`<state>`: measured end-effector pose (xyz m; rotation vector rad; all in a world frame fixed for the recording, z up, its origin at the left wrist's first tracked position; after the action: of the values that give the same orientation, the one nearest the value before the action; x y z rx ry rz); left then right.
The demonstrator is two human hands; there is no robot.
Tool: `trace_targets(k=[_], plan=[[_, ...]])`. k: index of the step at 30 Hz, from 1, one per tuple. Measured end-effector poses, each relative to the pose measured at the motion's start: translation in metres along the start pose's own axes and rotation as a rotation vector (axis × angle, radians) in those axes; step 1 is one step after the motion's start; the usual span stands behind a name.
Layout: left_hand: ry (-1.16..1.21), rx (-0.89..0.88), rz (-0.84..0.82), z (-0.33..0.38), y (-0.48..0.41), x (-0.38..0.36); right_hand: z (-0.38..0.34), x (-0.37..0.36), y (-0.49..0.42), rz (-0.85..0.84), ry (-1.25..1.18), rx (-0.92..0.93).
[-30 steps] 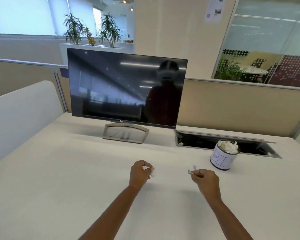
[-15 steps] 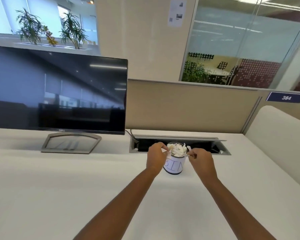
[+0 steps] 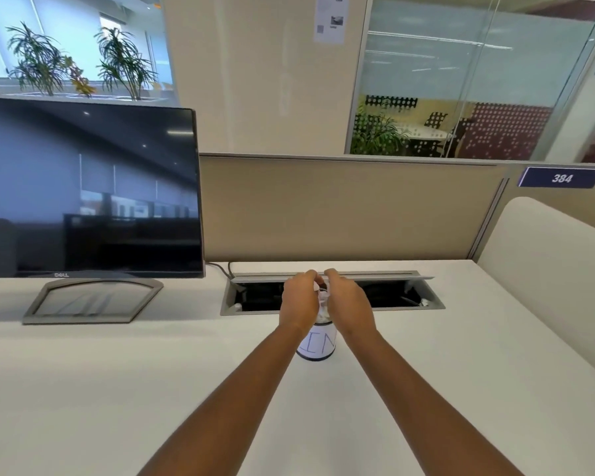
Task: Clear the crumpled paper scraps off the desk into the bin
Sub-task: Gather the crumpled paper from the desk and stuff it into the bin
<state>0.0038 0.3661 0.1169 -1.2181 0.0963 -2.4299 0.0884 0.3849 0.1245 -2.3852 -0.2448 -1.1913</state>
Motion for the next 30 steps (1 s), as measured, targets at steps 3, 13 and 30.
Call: trace_targets(k=[3, 13, 30], plan=[[-0.040, -0.050, -0.012, -0.004, 0.000, -0.012, 0.006, -0.013, -0.002, -0.063, 0.039, -0.004], [-0.303, -0.297, -0.116, -0.014, 0.013, -0.044, 0.014, -0.035, 0.014, -0.225, 0.004, -0.005], [-0.434, -0.431, -0.371, -0.022, 0.020, -0.045, 0.028, -0.041, 0.034, -0.311, 0.119, 0.089]])
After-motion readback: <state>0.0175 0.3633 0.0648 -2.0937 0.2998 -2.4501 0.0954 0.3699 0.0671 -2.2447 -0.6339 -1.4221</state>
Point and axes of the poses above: each hand's wrist, its own y-axis away from the middle knuckle, its own x-axis out of the back of the hand, z = x × y, the point moved 7 cm from there along -y, towards the middle knuckle, and after that the axes turned 11 degrees about -y, right-handed, at the moved point
